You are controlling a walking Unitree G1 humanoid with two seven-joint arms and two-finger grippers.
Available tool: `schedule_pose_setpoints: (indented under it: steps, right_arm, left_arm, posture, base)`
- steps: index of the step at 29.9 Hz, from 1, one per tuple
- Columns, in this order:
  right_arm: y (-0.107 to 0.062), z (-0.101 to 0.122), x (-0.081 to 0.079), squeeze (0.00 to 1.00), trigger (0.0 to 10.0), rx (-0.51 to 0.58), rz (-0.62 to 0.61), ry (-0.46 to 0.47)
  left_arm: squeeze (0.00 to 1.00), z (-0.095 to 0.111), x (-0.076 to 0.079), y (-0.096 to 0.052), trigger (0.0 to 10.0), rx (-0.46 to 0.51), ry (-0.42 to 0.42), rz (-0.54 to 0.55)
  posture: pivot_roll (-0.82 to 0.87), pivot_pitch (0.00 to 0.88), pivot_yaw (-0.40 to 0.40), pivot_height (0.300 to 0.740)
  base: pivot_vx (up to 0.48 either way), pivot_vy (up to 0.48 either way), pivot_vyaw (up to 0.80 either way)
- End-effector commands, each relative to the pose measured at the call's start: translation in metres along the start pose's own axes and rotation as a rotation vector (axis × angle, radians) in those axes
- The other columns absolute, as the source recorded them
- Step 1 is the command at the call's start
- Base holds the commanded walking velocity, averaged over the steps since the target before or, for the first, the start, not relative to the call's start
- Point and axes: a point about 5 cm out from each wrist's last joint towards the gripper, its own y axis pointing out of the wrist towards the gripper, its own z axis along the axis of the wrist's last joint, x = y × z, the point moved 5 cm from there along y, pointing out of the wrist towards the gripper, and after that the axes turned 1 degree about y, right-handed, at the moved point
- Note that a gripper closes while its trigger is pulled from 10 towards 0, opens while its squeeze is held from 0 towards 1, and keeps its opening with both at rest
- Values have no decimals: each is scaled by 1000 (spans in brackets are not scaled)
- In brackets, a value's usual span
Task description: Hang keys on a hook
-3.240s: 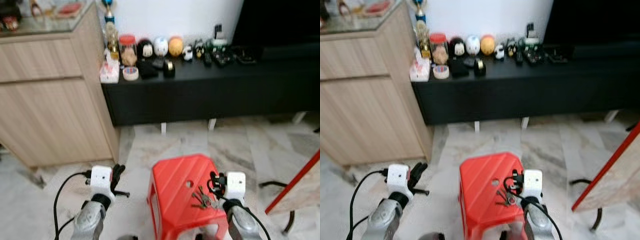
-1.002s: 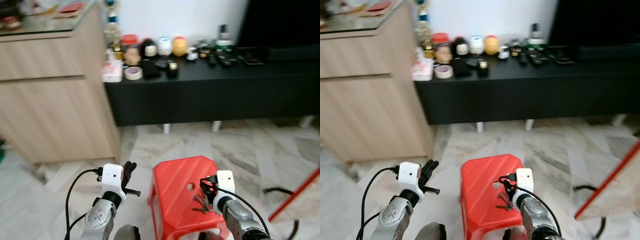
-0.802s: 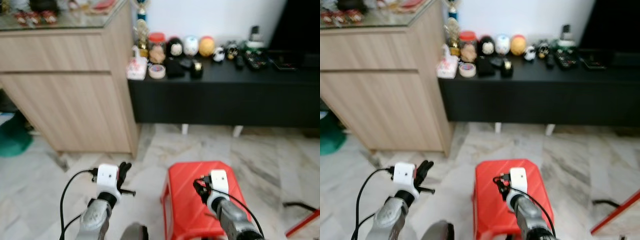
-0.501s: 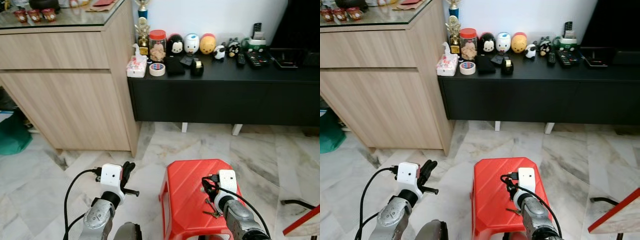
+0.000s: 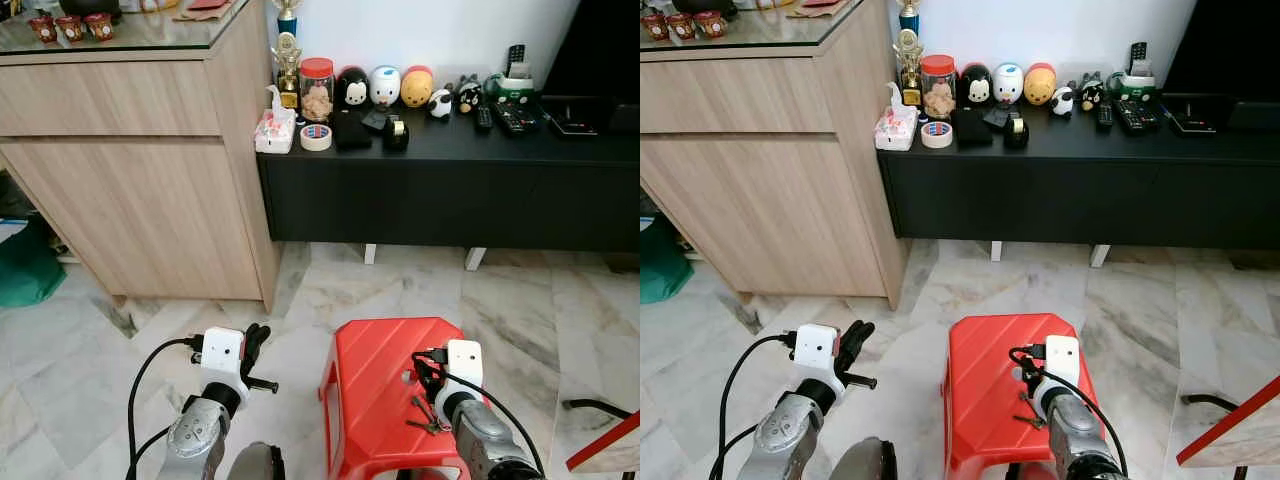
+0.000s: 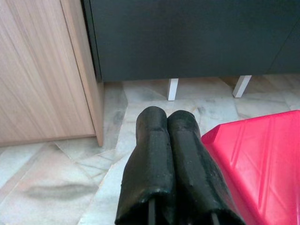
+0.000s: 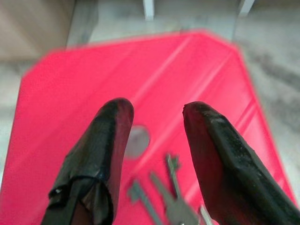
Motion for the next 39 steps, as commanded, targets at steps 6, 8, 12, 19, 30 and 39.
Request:
schedule_pose_setpoints:
  steps: [6,8,12,19,30,39]
  right_arm:
    - [-3,8,7,0,10000,72,-29,21]
    - [-4,5,8,0,10000,69,-30,16]
    - [-4,-1,9,0,10000,36,-40,-22]
    - [0,3,0,0,10000,11,-2,-40]
    - [6,6,-5,0,10000,-45,9,-59]
    - [3,-15,-1,0,10000,-181,-25,-67]
  left_arm:
    - [0,4,2,2,10000,10,4,-9]
    - [0,3,2,0,10000,8,5,-10]
    - [0,2,1,-2,10000,1,7,-9]
    - [0,1,-1,-4,10000,-5,11,-6]
    - [0,2,1,-4,10000,-7,14,-13]
    - [0,1,0,-5,10000,-12,15,-14]
  posture:
    - [31,76,-2,613]
    - [34,78,-1,613]
    - [40,86,0,613]
    - [46,88,5,613]
    - [49,90,10,613]
    - [56,97,15,613]
  base:
    - [0,0,0]
    - [0,0,0]
    - [0,0,0]
    - [0,0,0]
    - [0,0,0]
    - [0,0,0]
